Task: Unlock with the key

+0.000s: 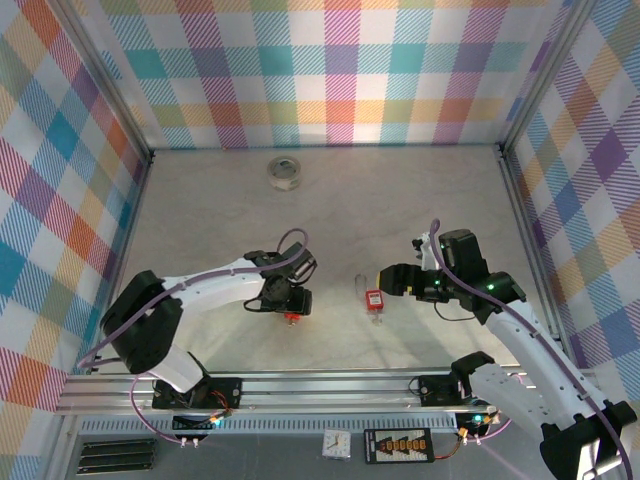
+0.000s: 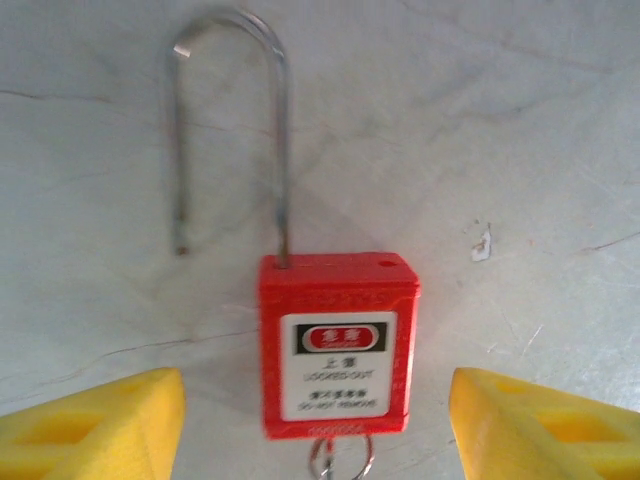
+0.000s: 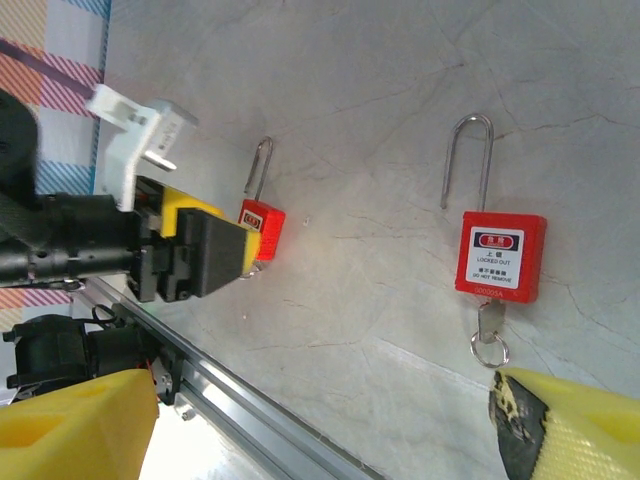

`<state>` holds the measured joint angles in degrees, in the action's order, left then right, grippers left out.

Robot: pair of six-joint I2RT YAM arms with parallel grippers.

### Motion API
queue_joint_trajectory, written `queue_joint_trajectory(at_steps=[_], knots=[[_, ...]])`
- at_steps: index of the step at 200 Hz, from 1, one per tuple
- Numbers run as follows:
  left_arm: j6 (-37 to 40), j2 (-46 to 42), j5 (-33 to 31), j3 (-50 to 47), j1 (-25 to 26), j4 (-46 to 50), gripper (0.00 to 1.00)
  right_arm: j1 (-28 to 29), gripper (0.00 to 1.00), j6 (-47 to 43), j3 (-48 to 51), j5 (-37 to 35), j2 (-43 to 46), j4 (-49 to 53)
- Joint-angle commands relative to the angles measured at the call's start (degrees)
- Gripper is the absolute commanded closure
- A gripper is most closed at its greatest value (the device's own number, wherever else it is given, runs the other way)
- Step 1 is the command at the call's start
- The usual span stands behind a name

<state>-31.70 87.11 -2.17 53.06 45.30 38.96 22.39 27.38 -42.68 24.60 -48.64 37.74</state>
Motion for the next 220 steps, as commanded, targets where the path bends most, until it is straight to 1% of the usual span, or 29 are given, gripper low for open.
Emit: queue_joint_trajectory(at_steps=[1,17,27,37,51,63,67,75,84,94,102,116,130,155,161,166,182,196,212,216,220], knots=[[-0.5,-10.7,-9.8,0.6,-1.0,1.4,0.26,-0.5,0.12,-3.0,0.4,-5.7,1.3,-0.5],[1.5,-20.1,-17.9,-1.1,-2.3,-1.3,0.15,-0.6,0.07,-3.9,1.0,-14.4,2.8,-1.0],[3.5,-26.1,-22.6,-3.0,-4.3,-4.0,0.08,-0.6,0.0,-4.3,1.5,-20.6,3.7,-2.0],[7.2,-32.0,-26.4,-5.5,-6.6,-8.4,0.0,-0.7,0.01,-5.0,2.3,-27.7,4.5,-3.5],[13.4,-38.5,-31.9,-10.2,-10.1,-16.3,0.0,-1.5,0.01,-6.1,3.6,-36.1,5.1,-6.9],[16.3,-41.8,-33.1,-13.9,-15.9,-22.3,0.0,-2.1,0.01,-7.7,5.7,-43.2,5.1,-11.7],[16.9,-42.4,-32.8,-15.1,-18.3,-25.9,0.0,-2.6,0.01,-8.2,6.6,-45.2,4.9,-13.6],[18.2,-43.0,-31.8,-17.5,-23.1,-30.7,0.0,-4.4,0.01,-9.5,8.1,-47.4,4.1,-17.3],[22.1,-42.8,-30.6,-21.4,-27.8,-38.4,0.0,-6.5,0.01,-10.8,9.8,-49.2,2.9,-21.7],[25.3,-41.8,-30.8,-26.4,-31.8,-48.5,0.0,-8.4,0.01,-13.3,13.4,-51.6,1.4,-28.9],[26.3,-40.5,-30.0,-29.5,-34.7,-54.8,0.0,-10.3,0.01,-15.8,16.4,-51.5,-0.3,-36.0],[28.9,-36.7,-29.1,-34.0,-37.2,-65.0,0.0,-12.1,0.01,-18.9,20.8,-51.4,-3.4,-46.4],[30.3,-30.2,-29.1,-36.5,-37.5,-73.7,0.0,-13.1,0.01,-20.6,24.6,-51.2,-6.4,-55.4],[32.5,-19.3,-22.5,-39.4,-37.5,-87.6,0.0,-14.2,0.01,-23.5,28.3,-48.8,-13.3,-69.9],[32.3,-17.2,-21.6,-40.1,-37.5,-90.8,0.0,-14.4,0.01,-24.1,28.8,-46.4,-13.8,-71.4],[32.1,-15.8,-20.6,-40.4,-37.5,-92.2,0.0,-14.4,0.01,-25.1,29.8,-45.6,-14.6,-75.9],[33.9,-9.7,-14.9,-41.7,-37.5,-100.5,0.0,-14.5,0.01,-27.4,31.7,-43.9,-17.8,-85.4],[35.3,-3.3,-11.6,-42.5,-37.4,-107.2,0.0,-14.6,0.01,-28.8,32.3,-42.9,-20.3,-90.0],[37.1,6.1,-6.9,-43.2,-37.4,-117.7,0.0,-14.7,0.01,-29.7,32.2,-41.7,-23.8,-94.9],[37.5,6.9,-6.9,-42.4,-37.2,-117.4,0.0,-14.7,0.01,-30.0,31.9,-41.2,-24.8,-95.6],[37.5,5.7,-7.2,-41.4,-37.3,-114.0,0.0,-14.8,0.01,-30.0,31.7,-40.7,-26.0,-96.6]])
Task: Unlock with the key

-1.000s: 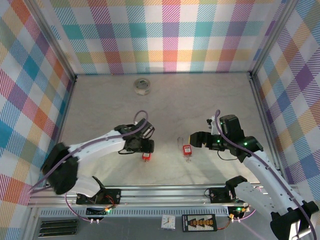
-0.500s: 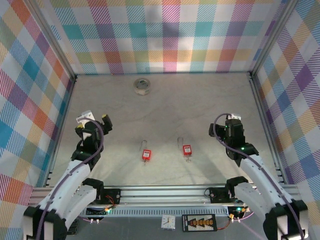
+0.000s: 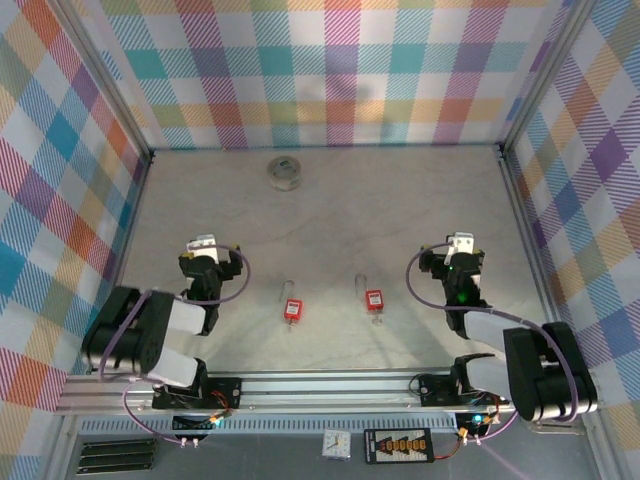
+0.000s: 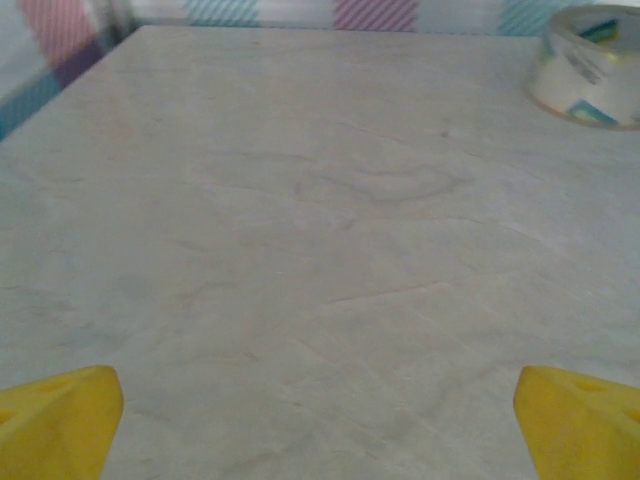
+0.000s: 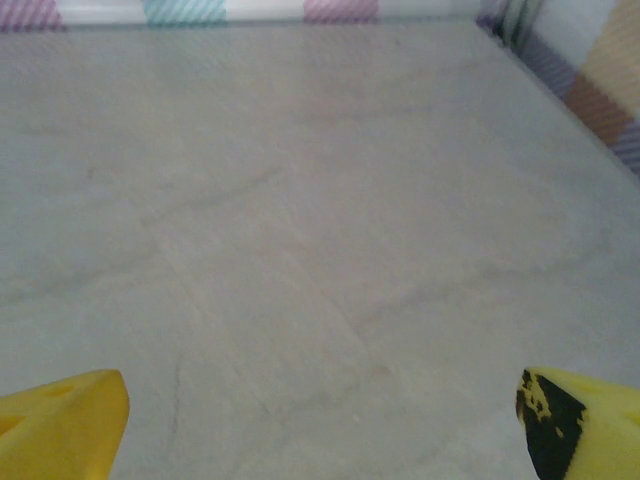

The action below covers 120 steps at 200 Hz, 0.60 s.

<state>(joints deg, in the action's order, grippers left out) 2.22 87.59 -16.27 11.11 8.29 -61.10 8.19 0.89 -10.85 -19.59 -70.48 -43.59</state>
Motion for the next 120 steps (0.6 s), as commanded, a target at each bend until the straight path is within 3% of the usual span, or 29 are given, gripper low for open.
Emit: queue_joint_trajectory(at_steps=[1,12,25,54,64,90,120], knots=[[3.5,4.7,6.9,0.7,-0.3,-12.7,0.0,-0.6,0.01,-3.6,-0.2,3.6,-4.5,-15.5],[3.3,1.7,7.4,3.0,-0.4,-4.2,0.0,-0.6,0.01,-3.8,-0.4,5.1,-7.2,-17.8],[3.3,3.2,6.5,4.5,-0.5,-4.3,0.0,-0.6,0.01,-3.4,-0.6,5.0,-7.2,-17.4],[1.7,2.7,8.6,10.8,-2.1,8.8,0.0,-1.7,0.01,-1.9,-3.8,3.7,-9.9,-14.4],[0.2,2.8,8.9,10.9,-3.5,8.8,0.0,-1.6,0.01,-1.9,-4.3,3.6,-9.7,-13.4],[0.2,2.7,10.3,9.9,-3.8,7.3,0.0,-1.4,0.01,-1.0,-3.2,2.3,7.1,5.3],[0.3,2.8,10.6,10.7,-3.8,8.6,0.0,-1.9,0.01,3.5,6.0,-0.2,21.3,5.3]])
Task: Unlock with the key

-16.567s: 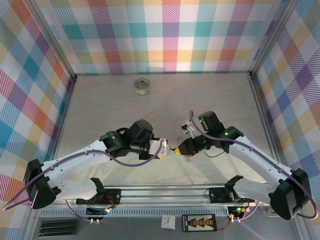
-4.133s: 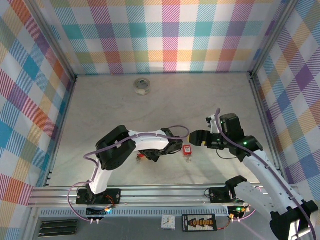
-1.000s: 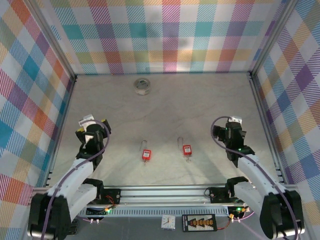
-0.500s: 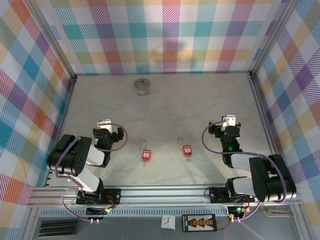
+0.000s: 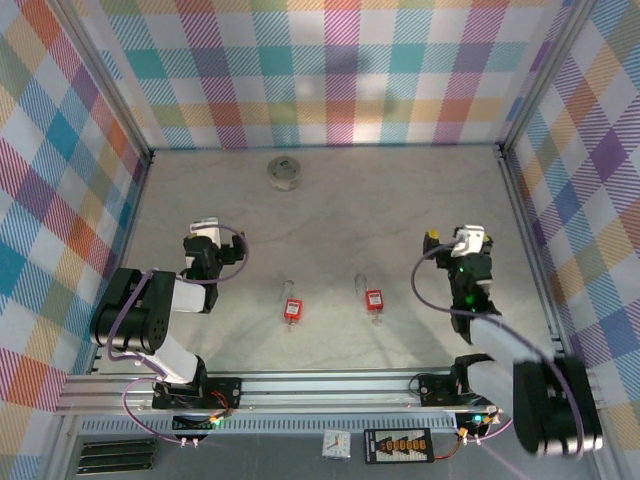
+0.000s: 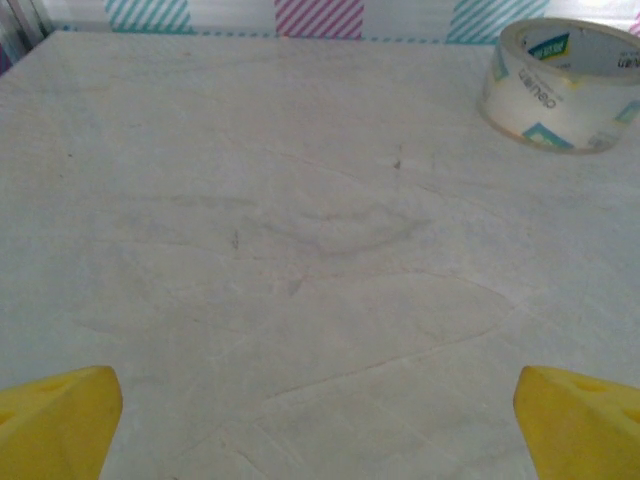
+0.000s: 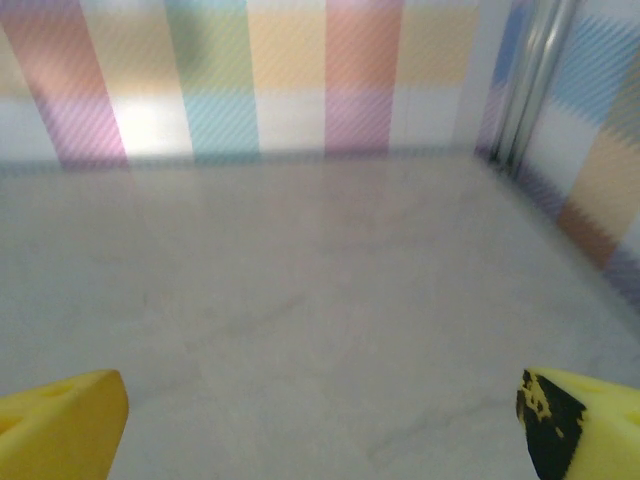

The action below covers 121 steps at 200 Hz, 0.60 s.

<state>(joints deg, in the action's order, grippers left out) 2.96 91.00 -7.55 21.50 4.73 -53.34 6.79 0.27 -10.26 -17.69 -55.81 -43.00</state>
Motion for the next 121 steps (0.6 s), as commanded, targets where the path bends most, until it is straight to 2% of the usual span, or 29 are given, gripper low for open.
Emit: queue_joint_trajectory(at_steps=[1,18,49,80,93,99,105,121], knots=[[-0.4,-0.6,1.9,0.3,-0.2,0.8,0.0,-0.5,0.01,4.2,5.6,-2.1,6.6,4.5],[-0.2,-0.7,2.4,0.2,-0.2,0.8,0.0,-0.5,0.01,1.9,5.4,-1.9,4.0,0.0],[-0.1,-0.7,2.4,0.2,-0.2,0.7,0.0,-0.6,0.01,0.5,1.6,2.1,-15.0,-15.6],[-0.1,-0.6,2.6,0.4,-0.2,1.0,0.0,-0.4,0.01,-2.0,-4.2,3.9,-29.3,-19.9],[0.0,-0.7,2.8,0.5,-0.2,1.3,0.0,-0.1,0.01,-2.0,-7.3,2.7,-33.1,-18.7],[0.0,-0.7,2.8,0.6,-0.2,1.5,0.0,-0.3,0.01,-0.8,-9.9,1.9,-32.5,-11.6],[0.1,-0.7,3.0,1.0,-0.2,2.1,0.0,-2.1,0.01,0.9,-11.9,4.5,-31.7,-6.8],[0.1,-0.6,3.4,2.0,-0.2,3.9,0.0,-5.0,0.01,3.1,-12.4,7.0,-31.7,-5.5]])
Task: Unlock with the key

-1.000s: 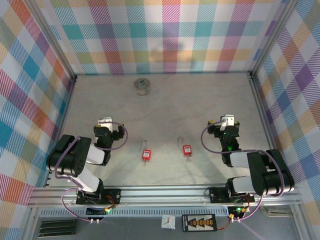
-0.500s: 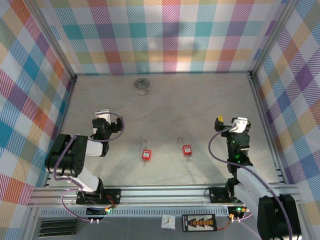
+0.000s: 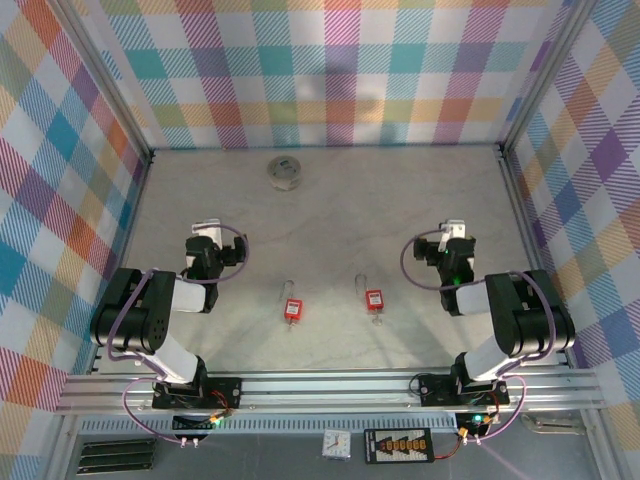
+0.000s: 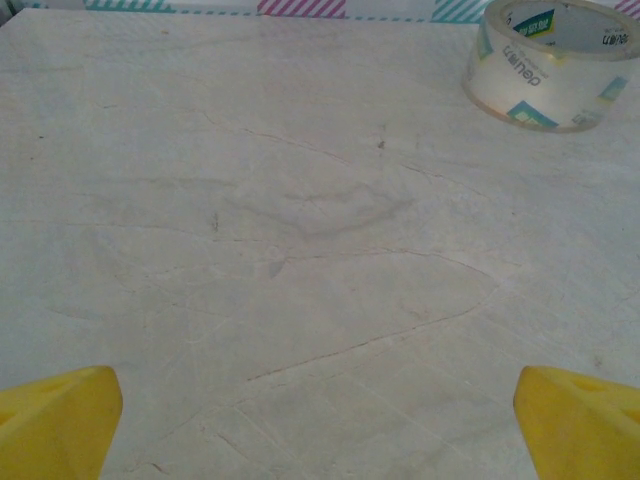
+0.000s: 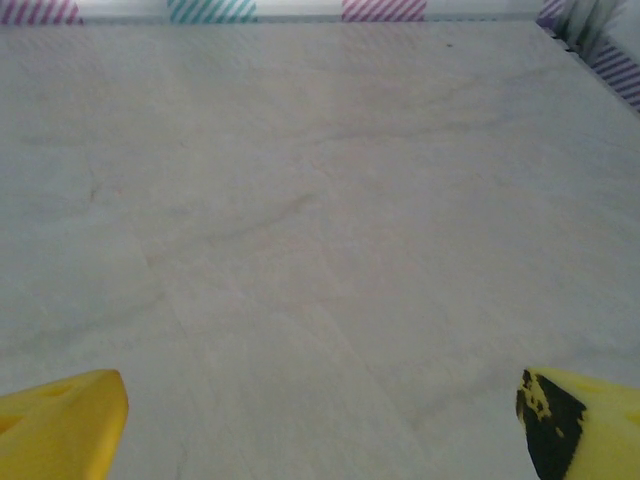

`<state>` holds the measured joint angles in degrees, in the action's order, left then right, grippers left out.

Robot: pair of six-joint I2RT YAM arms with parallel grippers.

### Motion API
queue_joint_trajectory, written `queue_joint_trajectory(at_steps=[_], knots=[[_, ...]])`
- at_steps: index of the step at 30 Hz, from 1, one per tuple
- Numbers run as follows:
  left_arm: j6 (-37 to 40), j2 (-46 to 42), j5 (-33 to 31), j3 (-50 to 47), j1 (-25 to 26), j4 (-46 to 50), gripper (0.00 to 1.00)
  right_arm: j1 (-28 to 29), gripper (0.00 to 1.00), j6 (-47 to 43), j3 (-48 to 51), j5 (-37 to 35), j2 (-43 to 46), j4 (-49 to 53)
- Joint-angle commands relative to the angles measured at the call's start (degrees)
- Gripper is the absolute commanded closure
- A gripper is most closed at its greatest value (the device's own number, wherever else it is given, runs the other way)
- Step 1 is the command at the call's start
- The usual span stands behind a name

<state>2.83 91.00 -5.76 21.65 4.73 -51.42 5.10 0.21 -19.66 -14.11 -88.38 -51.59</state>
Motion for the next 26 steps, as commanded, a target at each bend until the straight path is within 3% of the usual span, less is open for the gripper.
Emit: queue_joint_trajectory(at_steps=[1,26], knots=[[0.2,-0.6,1.5,1.8,-0.2,2.1,0.0,-3.3,0.01,3.1,-3.0,3.5,0.8,2.9],[-0.5,-0.5,1.6,2.4,-0.7,3.4,0.0,-3.3,0.01,3.1,-2.8,3.6,1.0,2.7]])
